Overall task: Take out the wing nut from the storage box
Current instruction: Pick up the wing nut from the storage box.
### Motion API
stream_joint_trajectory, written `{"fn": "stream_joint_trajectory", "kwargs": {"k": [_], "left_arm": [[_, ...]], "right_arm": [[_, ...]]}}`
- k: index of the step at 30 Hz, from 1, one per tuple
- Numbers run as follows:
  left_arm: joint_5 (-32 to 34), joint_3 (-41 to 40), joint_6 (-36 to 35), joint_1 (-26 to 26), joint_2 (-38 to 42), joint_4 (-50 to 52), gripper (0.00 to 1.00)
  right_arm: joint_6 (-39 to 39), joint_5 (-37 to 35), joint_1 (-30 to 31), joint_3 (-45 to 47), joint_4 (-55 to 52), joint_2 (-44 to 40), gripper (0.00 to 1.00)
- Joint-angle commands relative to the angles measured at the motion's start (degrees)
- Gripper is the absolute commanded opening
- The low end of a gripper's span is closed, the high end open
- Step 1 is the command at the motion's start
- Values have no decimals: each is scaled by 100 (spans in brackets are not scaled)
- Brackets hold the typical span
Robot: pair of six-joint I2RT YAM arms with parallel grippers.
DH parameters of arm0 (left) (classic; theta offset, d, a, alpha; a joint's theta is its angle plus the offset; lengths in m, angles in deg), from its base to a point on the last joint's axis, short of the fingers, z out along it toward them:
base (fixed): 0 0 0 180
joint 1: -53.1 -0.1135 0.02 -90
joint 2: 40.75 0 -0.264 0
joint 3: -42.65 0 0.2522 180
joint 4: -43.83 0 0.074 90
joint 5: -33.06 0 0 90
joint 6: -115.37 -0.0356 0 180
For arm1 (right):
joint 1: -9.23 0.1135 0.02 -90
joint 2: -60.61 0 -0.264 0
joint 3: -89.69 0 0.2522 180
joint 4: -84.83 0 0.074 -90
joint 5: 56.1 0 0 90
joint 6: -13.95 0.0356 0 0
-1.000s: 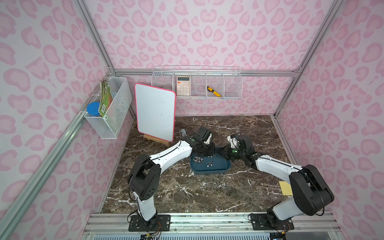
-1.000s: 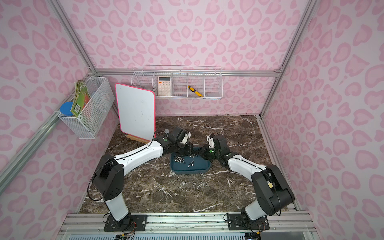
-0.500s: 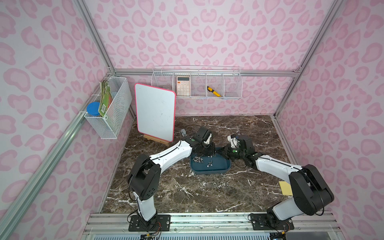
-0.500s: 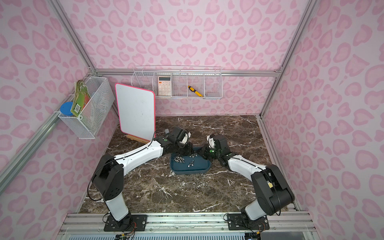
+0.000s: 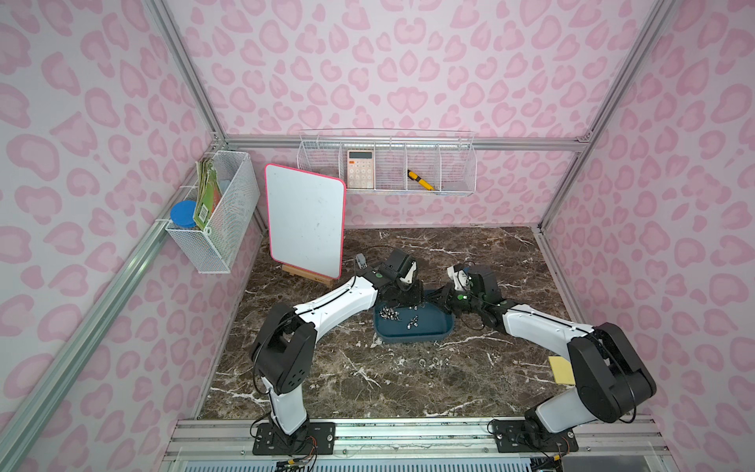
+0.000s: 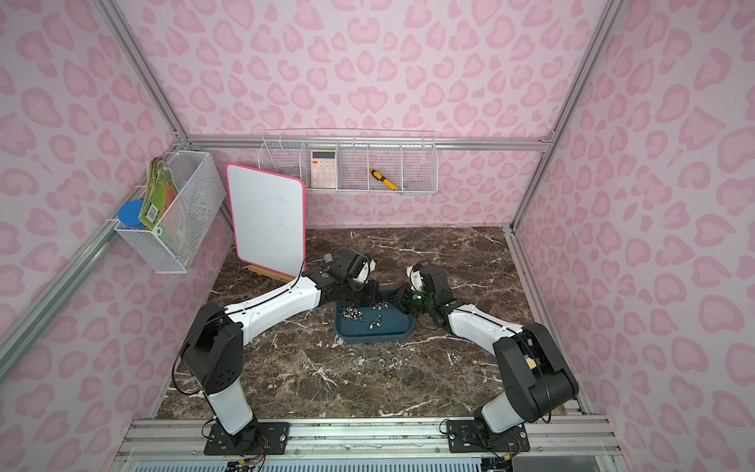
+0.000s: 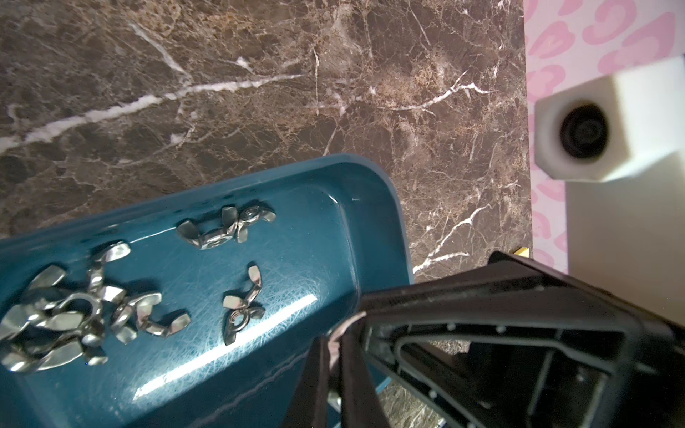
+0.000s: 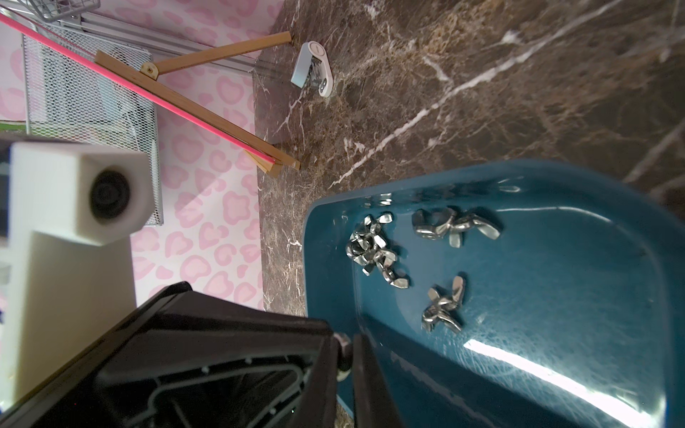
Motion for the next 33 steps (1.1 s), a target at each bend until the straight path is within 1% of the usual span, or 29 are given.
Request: {"fn": "stream_joint_trajectory", "kwargs": {"k": [1, 2, 5, 6, 9, 12, 14, 16, 17, 18, 21, 26, 30, 31, 32, 33], "left_arm": [[-309, 6, -61, 15, 82, -185, 0], [-308, 6, -61, 14, 81, -185, 0], [-275, 1, -66, 18, 92, -166, 0], [-258, -2, -66, 13, 103, -153, 2], [-197, -3, -48, 8, 143, -126, 13], [-133, -16, -33, -50, 194, -64, 31], [-126, -75, -6, -126, 262, -59, 34], [-102, -148, 13, -210, 375, -39, 40], [-84, -189, 22, -246, 440, -12, 43], [-59, -218, 22, -283, 486, 22, 43], [26, -341, 14, -416, 696, 123, 51], [256, -511, -43, -615, 1031, 362, 75], [412, -655, -66, -782, 1284, 485, 91], [450, -675, -74, -820, 1342, 538, 96], [463, -701, -82, -862, 1389, 551, 99], [471, -721, -91, -889, 1423, 579, 99]], "right_arm": [[-77, 62, 9, -45, 114, 25, 5], [-77, 62, 7, -43, 129, 25, 2], [-79, 38, 5, -29, 107, 8, 0], [-85, 30, 5, -31, 96, -5, 0], [-149, -24, -11, -40, -28, -51, 0], [-266, -102, -40, -34, -225, -129, 0], [-400, -189, -61, -39, -442, -222, 0], [-593, -312, -77, -52, -771, -331, 0], [-736, -415, -74, -72, -997, -405, 0], [-871, -521, -76, -108, -1236, -478, 0], [-1324, -907, -74, -160, -2005, -730, 0], [-1933, -1636, 8, -152, -3248, -1226, 0], [-2165, -2159, 245, -21, -4018, -1547, 0], [-2202, -2282, 331, 20, -4205, -1606, 1], [-2215, -2418, 422, 69, -4376, -1662, 1], [-2222, -2507, 501, 118, -4494, -1700, 1]]}}
